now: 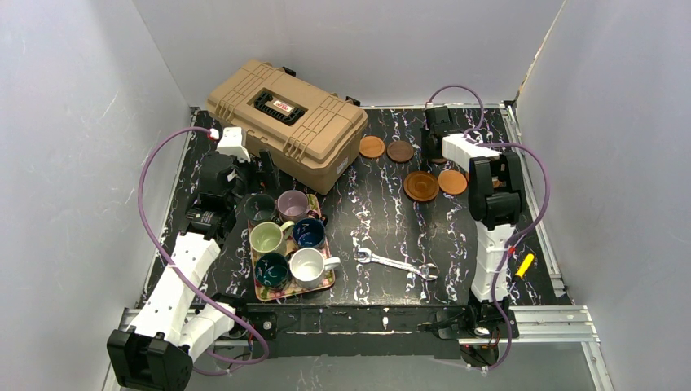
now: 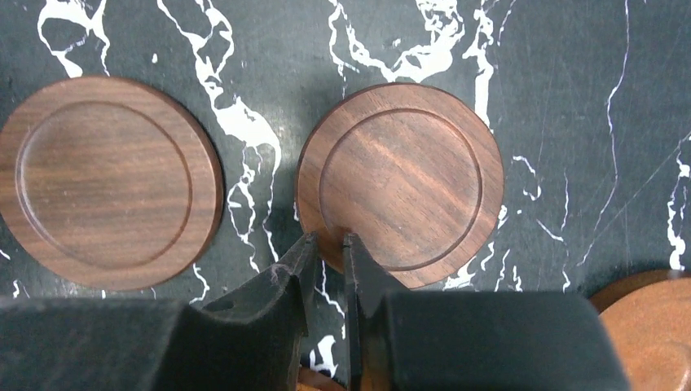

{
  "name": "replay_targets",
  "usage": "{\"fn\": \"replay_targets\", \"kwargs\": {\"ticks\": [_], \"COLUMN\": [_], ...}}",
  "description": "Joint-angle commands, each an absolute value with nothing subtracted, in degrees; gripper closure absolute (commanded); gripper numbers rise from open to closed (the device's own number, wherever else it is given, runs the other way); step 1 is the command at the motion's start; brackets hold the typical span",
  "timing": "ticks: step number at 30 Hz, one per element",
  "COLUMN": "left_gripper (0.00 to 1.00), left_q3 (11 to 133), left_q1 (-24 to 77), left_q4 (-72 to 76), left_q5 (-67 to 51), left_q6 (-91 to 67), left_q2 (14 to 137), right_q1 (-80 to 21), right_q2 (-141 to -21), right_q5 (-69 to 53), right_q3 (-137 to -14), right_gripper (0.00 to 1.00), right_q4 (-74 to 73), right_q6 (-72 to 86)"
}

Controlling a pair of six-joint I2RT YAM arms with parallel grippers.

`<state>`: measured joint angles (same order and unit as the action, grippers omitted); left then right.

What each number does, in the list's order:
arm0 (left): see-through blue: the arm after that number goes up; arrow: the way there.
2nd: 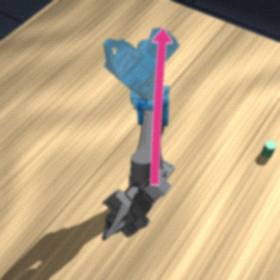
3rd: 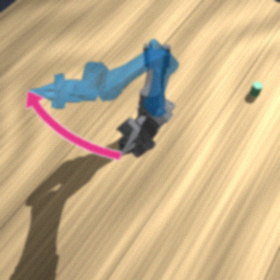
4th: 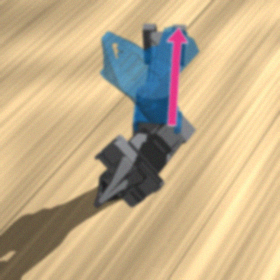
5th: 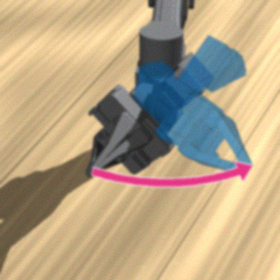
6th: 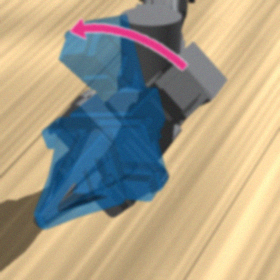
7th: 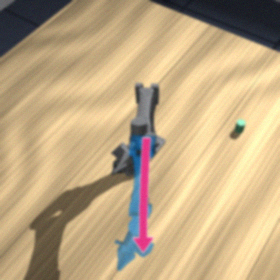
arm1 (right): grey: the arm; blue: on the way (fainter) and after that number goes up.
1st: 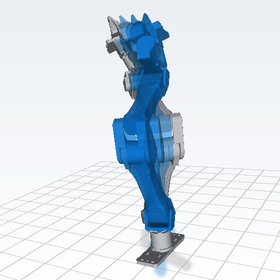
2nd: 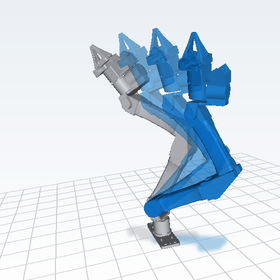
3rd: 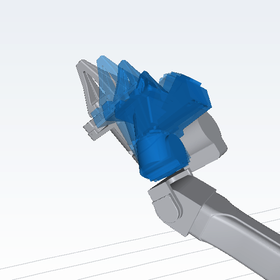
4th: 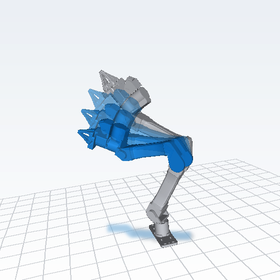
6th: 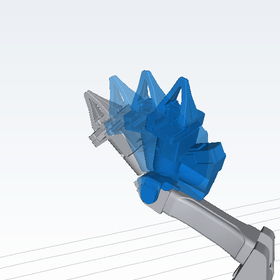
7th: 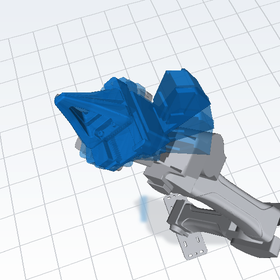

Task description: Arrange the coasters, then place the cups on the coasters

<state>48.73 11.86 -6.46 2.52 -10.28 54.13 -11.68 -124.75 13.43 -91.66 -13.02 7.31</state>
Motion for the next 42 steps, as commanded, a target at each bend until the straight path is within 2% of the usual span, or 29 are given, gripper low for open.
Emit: {"fn": "replay_targets", "kwargs": {"ticks": [1, 20, 37, 42], "left_gripper": [0.02, 0.02, 0.02, 0.02], "left_q3": [50.4, 50.4, 50.4, 50.4], "left_q1": [12.2, 12.4, 12.4, 12.4], "left_q4": [-6.4, -6.3, -6.3, -6.3], "left_q5": [2.1, 2.2, 2.2, 2.2], "left_q6": [-10.3, -10.4, -10.5, -10.5], "left_q2": [53.2, 53.2, 53.3, 53.3], "right_q1": [-11.6, -11.6, -11.5, -11.6], "right_q2": [-122.4, -117.7, -116.2, -115.9], "right_q5": [11.5, 8.0, 6.3, 6.5], "right_q3": [-87.8, -82.5, -83.5, -86.2], "right_gripper": [0.74, 0.76, 0.76, 0.73], "right_q4": [-17.3, -18.3, -19.9, -21.1], "right_q6": [9.2, 10.1, 10.4, 10.4]}}
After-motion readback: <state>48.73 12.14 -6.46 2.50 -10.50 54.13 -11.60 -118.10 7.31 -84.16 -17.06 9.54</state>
